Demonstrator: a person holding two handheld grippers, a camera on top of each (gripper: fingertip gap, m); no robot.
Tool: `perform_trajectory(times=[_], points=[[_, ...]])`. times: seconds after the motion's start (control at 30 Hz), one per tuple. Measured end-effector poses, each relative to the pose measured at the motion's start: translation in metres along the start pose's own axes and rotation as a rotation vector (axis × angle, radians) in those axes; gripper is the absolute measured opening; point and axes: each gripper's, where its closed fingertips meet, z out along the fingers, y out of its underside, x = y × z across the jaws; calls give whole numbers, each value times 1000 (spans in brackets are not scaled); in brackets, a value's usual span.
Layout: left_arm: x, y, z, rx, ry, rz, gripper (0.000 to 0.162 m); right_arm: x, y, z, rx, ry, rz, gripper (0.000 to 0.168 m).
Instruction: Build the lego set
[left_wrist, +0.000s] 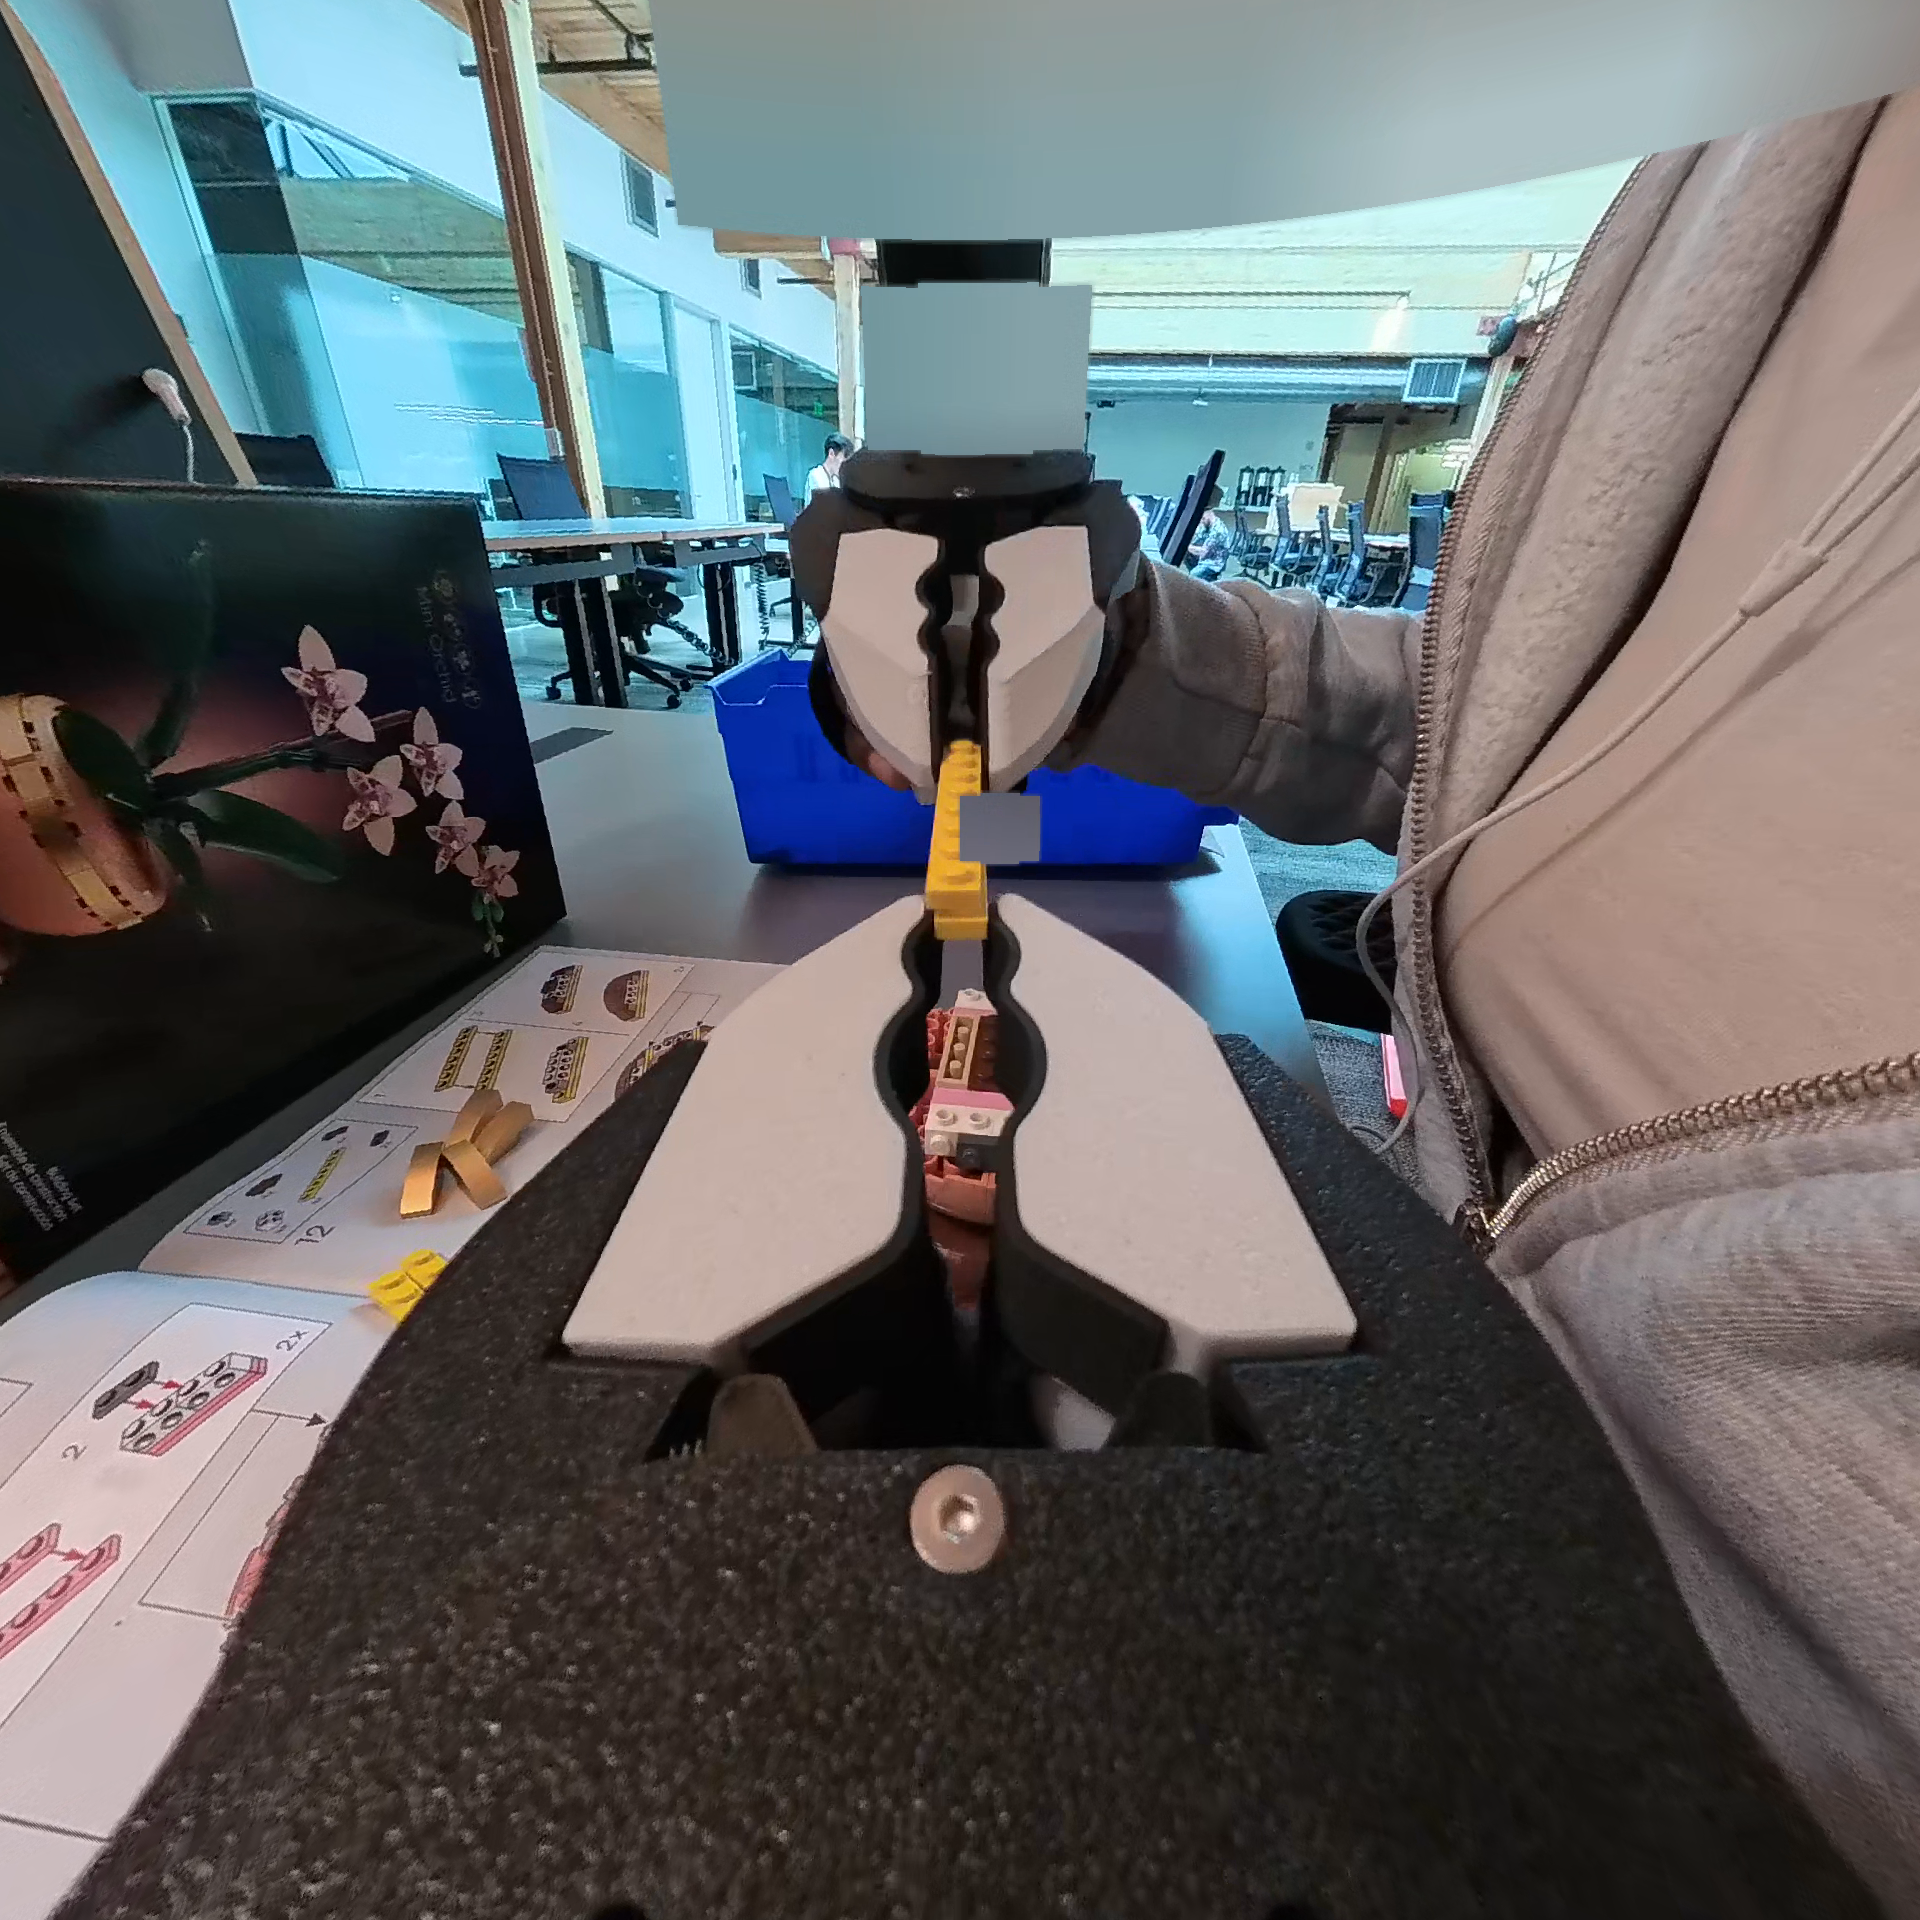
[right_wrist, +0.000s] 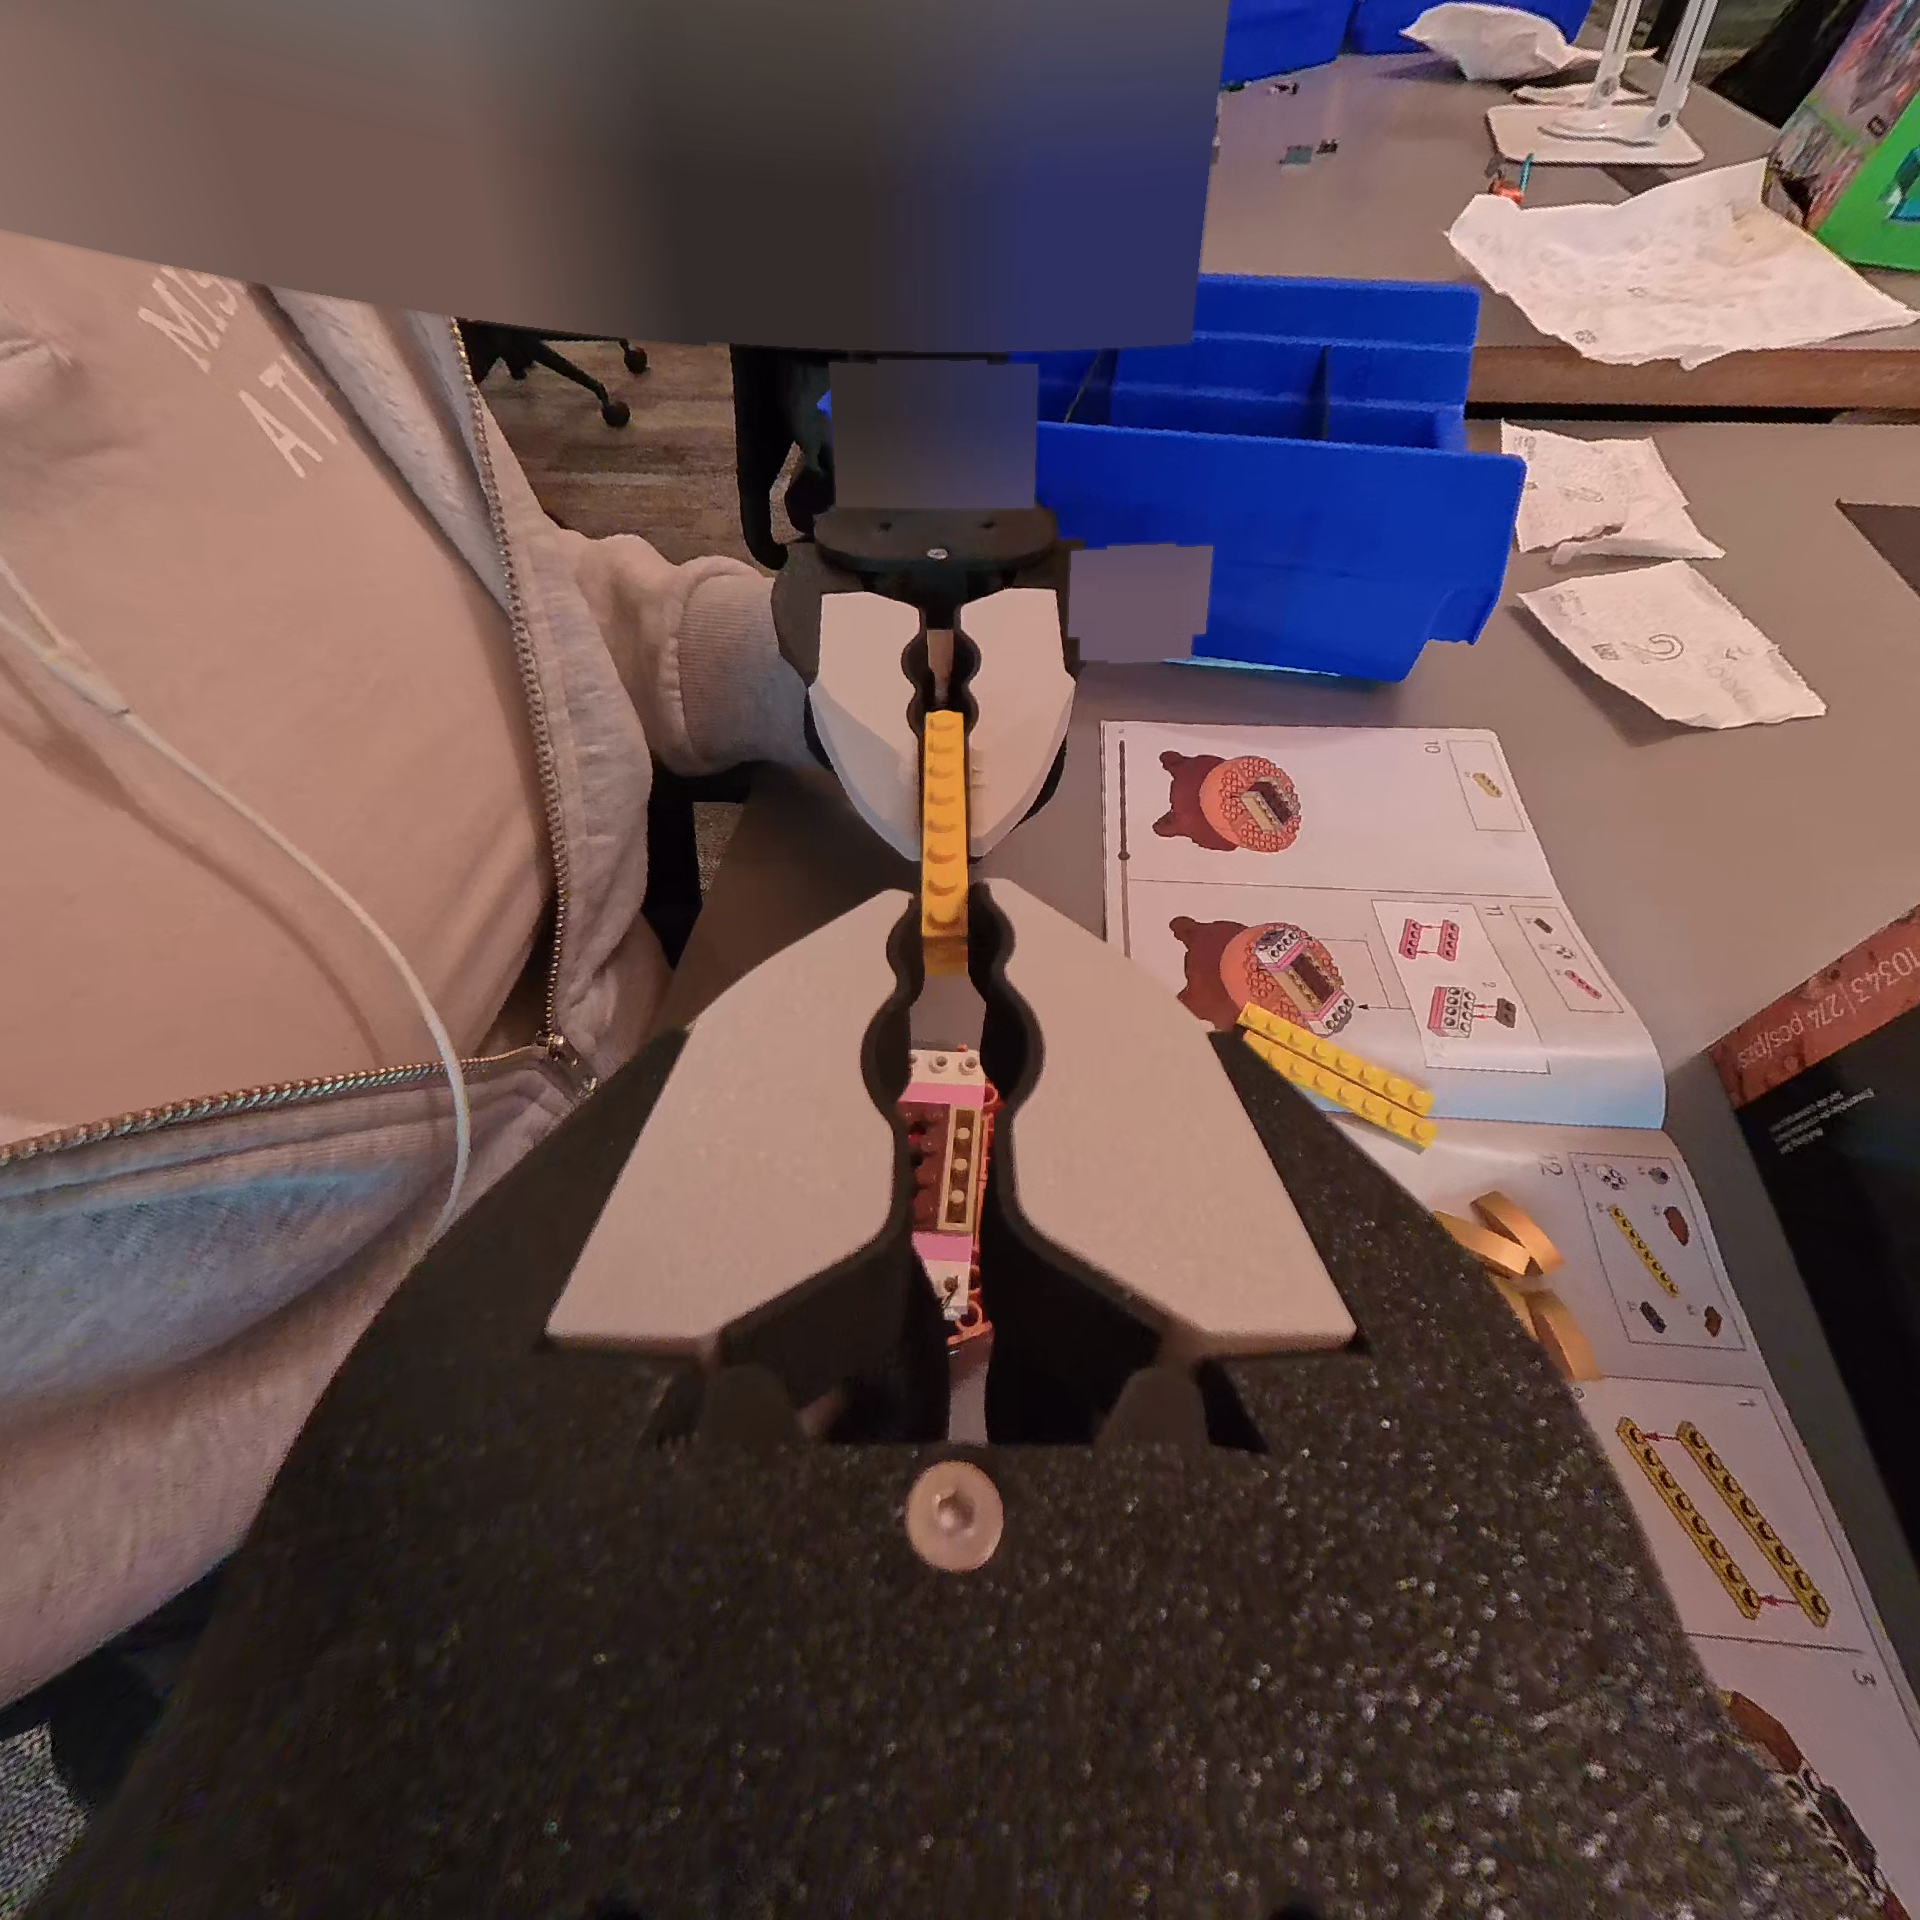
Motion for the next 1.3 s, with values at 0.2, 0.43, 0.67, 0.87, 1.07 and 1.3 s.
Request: perform_trajectory(times=[0.2,0.43,0.67,0.87,1.07,1.3], points=[[-1,-1,0,9,5,-4,6,1,0,1,-15,2,-4,8],[-1,-2,-1,16,6,-5,6,2,0,1,-20,7,-5,8],[-2,-2,-1,21,4,-8,6,3,1,2,-29,15,-5,8],[-5,-1,-2,19,-5,-12,6,6,4,3,-42,25,24,9],[-6,0,-4,24,-9,-20,6,7,5,4,-36,19,48,9],[-7,-1,-4,33,-11,-31,6,8,7,4,-44,23,62,13]])
